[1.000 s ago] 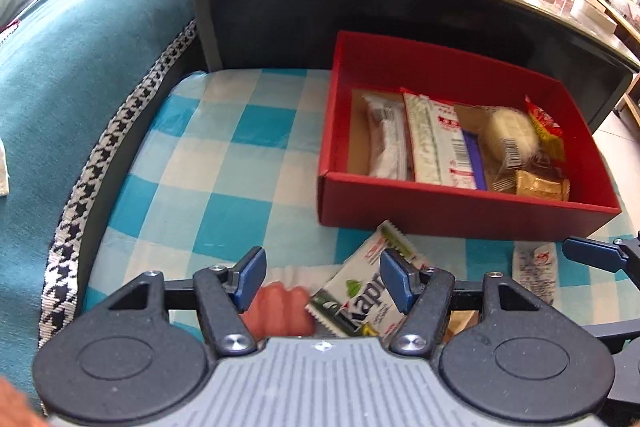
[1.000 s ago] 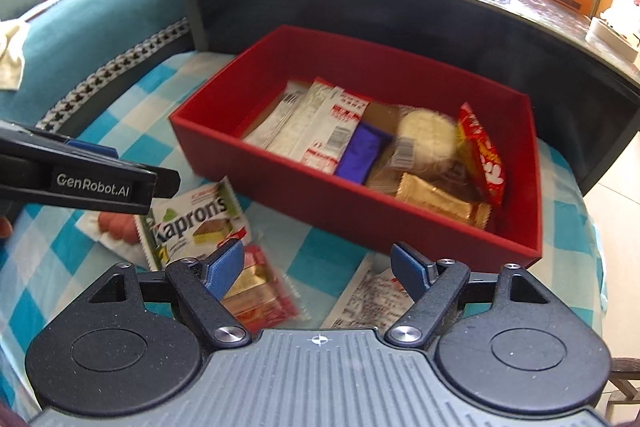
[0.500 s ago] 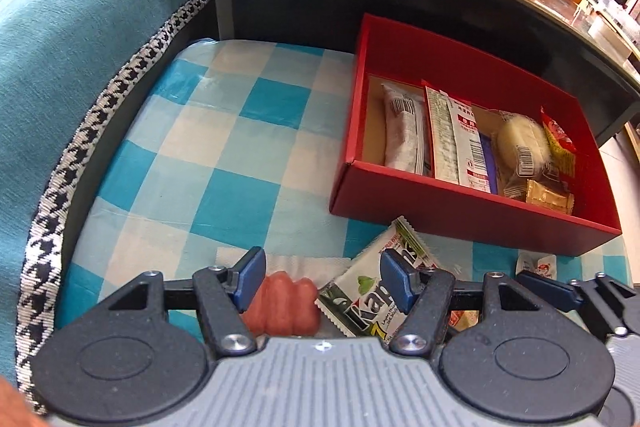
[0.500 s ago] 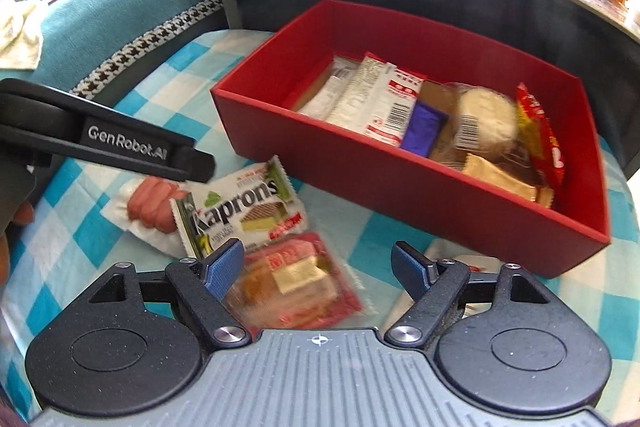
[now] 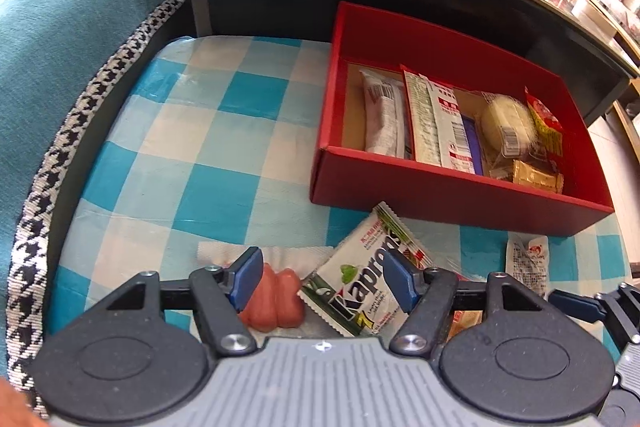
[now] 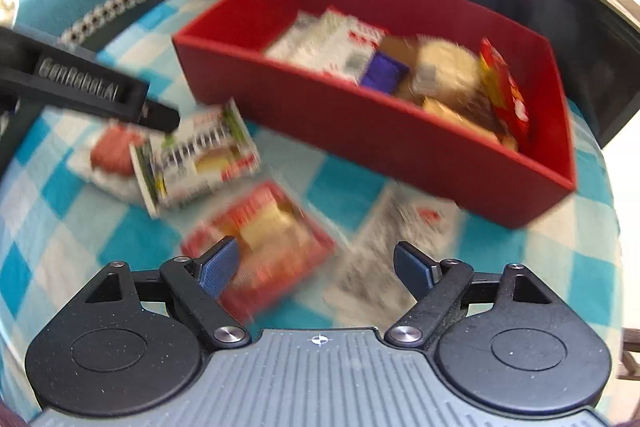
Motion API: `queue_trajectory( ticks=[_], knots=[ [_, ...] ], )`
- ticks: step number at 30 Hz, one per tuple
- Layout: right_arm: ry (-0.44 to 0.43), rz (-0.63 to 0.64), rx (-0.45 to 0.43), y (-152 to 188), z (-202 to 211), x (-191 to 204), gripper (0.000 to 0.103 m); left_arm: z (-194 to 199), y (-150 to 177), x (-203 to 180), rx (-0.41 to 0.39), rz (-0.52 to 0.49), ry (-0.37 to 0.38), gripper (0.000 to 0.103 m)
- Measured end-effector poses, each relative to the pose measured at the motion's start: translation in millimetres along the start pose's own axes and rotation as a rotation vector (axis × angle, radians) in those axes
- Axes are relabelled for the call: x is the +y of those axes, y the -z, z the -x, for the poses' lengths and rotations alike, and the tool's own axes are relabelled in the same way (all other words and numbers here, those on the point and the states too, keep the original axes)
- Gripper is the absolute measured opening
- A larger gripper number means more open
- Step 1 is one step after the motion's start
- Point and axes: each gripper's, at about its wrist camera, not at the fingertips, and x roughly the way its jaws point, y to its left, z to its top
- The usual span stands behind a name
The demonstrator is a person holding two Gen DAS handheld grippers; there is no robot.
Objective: Organize snacks
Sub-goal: 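Grasp the Kapron wafer packet with the left tool while the right grasps the red cake packet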
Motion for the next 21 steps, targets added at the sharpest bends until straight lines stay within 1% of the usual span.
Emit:
queue_trajectory(
  ticks=[1, 3, 6, 9, 10, 12, 17, 21],
  knots=[
    [0.017, 0.008, 0.01, 5.2, 2.9, -1.1, 0.088, -1.6, -0.2, -1.8, 0.003, -0.005, 0.001, 0.096],
    [0.038, -0.02, 0.008, 13.9, 9.1, -6.5, 0.087, -5.9, -2.0, -6.7, 0.002, -0.02, 0.005, 0.096],
    [0.006, -0.084, -0.019, 16.9, 13.9, -10.8, 0.087, -15.0, -5.3, -15.1, 0.017, -0.058, 0.021, 0.096],
    [-0.02, -0.075, -0.022, 17.3, 13.0, -4.9, 0.087, -26.7, -2.9, -22.7, 0.065, -0.107, 0.039, 0.096],
    [-0.026, -0.065, -0.018, 17.4, 11.3, -2.7, 0.087, -30.8, -1.0, -25.4, 0.076, -0.128, 0.03, 0.099],
    [-0.037, -0.059, -0.009, 17.2, 7.6, 0.0, 0.087, -33.5, 0.3, -28.5, 0.06, -0.149, 0.016, 0.103],
    [-0.05, -0.077, -0.001, 16.0, 4.2, -2.4, 0.087, -38.3, -2.4, -33.3, 0.055, -0.175, 0.024, 0.103],
    [-0.075, -0.117, 0.001, 16.6, 3.9, -9.6, 0.088, -42.0, -3.6, -35.1, 0.077, -0.181, 0.043, 0.103]
  ],
)
